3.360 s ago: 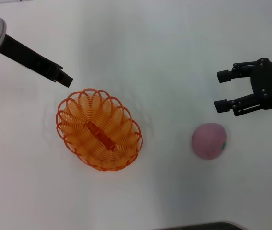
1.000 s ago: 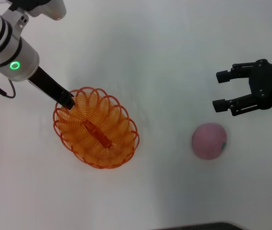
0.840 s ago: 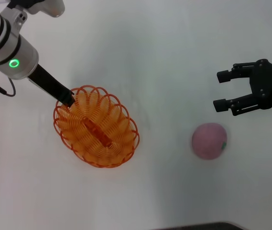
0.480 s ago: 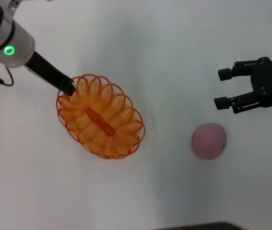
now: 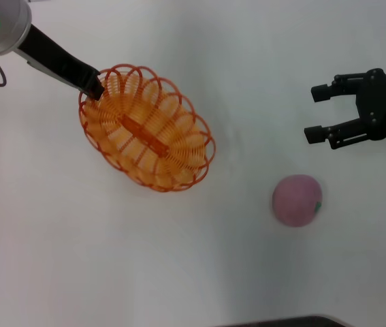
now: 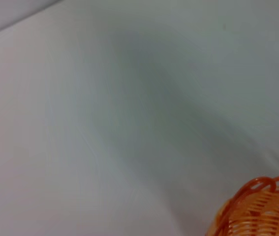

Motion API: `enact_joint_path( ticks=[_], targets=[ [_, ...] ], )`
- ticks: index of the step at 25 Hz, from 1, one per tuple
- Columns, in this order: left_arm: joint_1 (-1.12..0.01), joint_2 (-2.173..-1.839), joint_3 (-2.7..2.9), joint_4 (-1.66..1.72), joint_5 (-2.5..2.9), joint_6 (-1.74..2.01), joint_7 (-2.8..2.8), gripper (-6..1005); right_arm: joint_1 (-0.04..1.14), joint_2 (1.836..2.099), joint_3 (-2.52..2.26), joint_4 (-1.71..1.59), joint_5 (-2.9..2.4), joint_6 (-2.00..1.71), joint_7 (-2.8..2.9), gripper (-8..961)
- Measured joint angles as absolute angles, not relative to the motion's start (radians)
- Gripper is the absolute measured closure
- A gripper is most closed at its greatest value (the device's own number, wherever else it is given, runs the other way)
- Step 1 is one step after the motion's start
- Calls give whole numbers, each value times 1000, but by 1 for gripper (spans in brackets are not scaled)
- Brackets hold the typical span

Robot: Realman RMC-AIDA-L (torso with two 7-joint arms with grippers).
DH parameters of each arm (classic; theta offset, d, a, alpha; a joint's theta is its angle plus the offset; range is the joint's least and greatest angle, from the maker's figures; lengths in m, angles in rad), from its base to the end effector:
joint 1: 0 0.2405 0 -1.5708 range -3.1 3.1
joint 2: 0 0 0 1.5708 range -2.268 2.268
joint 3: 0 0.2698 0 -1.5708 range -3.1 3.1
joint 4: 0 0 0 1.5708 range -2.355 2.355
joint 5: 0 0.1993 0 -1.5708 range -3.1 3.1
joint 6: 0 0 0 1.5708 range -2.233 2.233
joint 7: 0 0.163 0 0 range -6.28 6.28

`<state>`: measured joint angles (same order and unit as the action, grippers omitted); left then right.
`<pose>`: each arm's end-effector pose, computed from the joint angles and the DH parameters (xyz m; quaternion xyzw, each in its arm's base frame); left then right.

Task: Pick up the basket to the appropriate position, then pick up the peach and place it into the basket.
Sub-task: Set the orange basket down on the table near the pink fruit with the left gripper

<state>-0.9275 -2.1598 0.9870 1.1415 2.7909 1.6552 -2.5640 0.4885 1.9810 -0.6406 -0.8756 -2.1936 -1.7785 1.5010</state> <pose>-0.1512 0.3994 -0.0198 -0.8961 -0.3862 0.1450 0.1637 0.2864 0.3156 0.0408 -0.9638 0.2064 0.1354 0.1009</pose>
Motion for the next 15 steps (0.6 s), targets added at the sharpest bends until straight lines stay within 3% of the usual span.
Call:
enact_joint_path(
  ticks=[9,15],
  targets=[
    [-896,-2167,976,1138,2779,1592,-2696,942,509,1981,-639,-882,-2194,-1740,1471,51],
    [-844,-2171,982,1117,2728,1485,-2810,942,500,1999,-635,-869,-2189,-1647,1426,54]
  ],
)
